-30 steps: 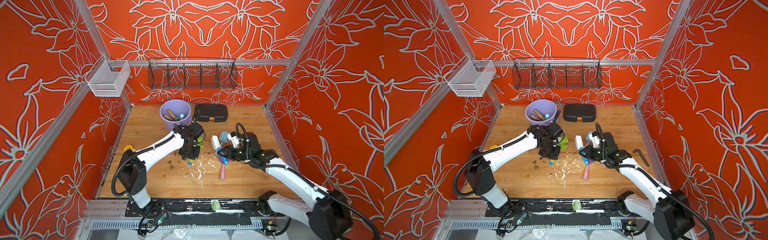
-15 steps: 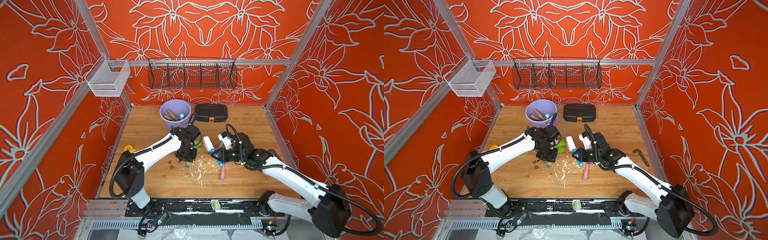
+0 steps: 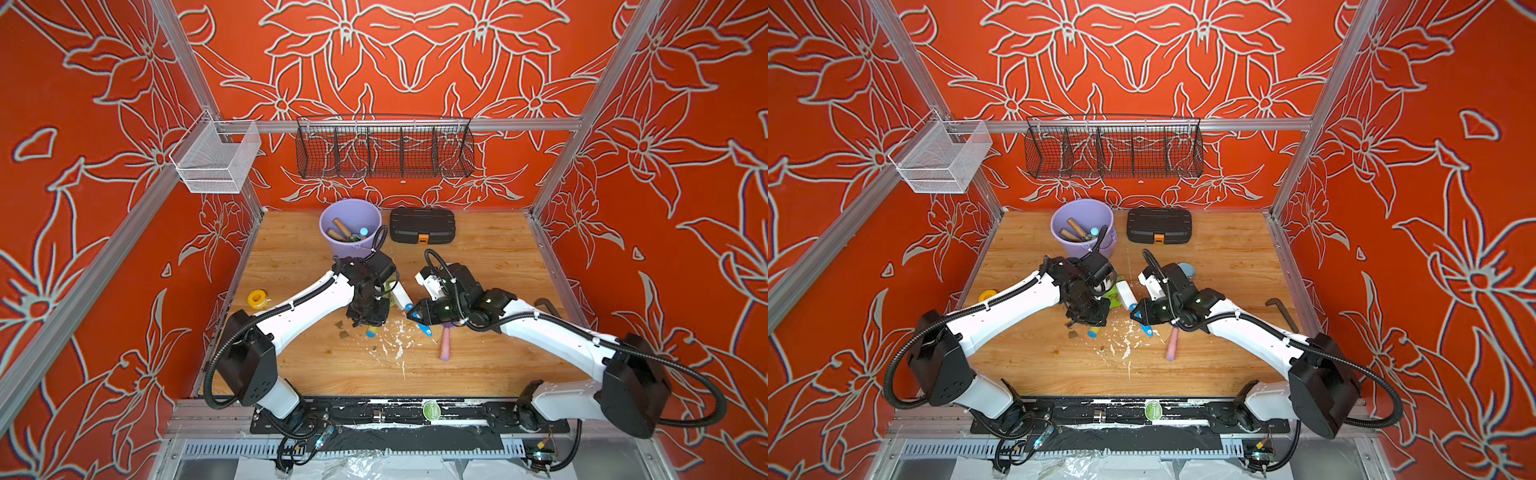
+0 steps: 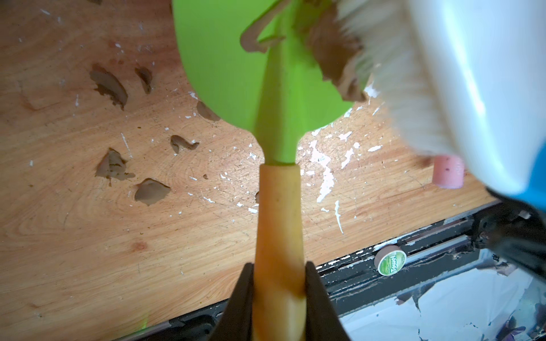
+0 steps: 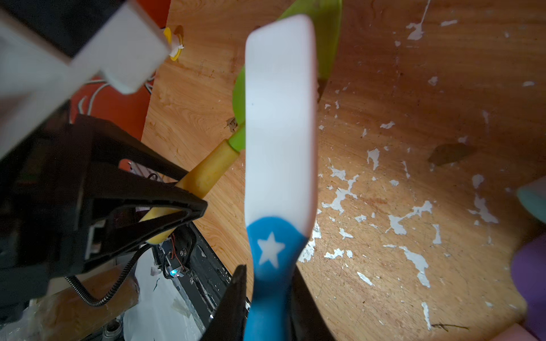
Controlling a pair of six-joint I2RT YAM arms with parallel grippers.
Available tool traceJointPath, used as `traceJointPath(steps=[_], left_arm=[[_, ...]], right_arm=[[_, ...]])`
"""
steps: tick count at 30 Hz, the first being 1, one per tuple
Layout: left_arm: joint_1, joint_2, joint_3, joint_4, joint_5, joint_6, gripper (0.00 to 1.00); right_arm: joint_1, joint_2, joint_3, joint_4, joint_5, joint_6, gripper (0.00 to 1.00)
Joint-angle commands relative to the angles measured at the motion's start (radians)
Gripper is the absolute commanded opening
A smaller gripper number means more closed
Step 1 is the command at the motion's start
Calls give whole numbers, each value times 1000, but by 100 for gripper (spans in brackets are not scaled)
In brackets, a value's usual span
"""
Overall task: Brush the soil off the hand trowel and place it into the bucket
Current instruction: Brush off the soil from the hand trowel.
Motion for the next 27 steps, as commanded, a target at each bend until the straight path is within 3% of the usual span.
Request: traceJointPath(steps=[1,9,16,22,27], left_arm=[[5,-52,1,-20,-10,1,0],[5,-100,-39,-21,13,8,0],[16,-123,-90,-16,-7,-3,0],[46,-130,-130,5,1,-3,0],[48,-119,-134,20,19,6,0]], right_arm=[[1,49,52,-16,29,-18,0],[-11,194,190,4,103,-49,0],[-22,275,282,20,81,-64,0],[-22,222,271,-34,79,-61,0],[4,140,219,-4,-7,-34,0]])
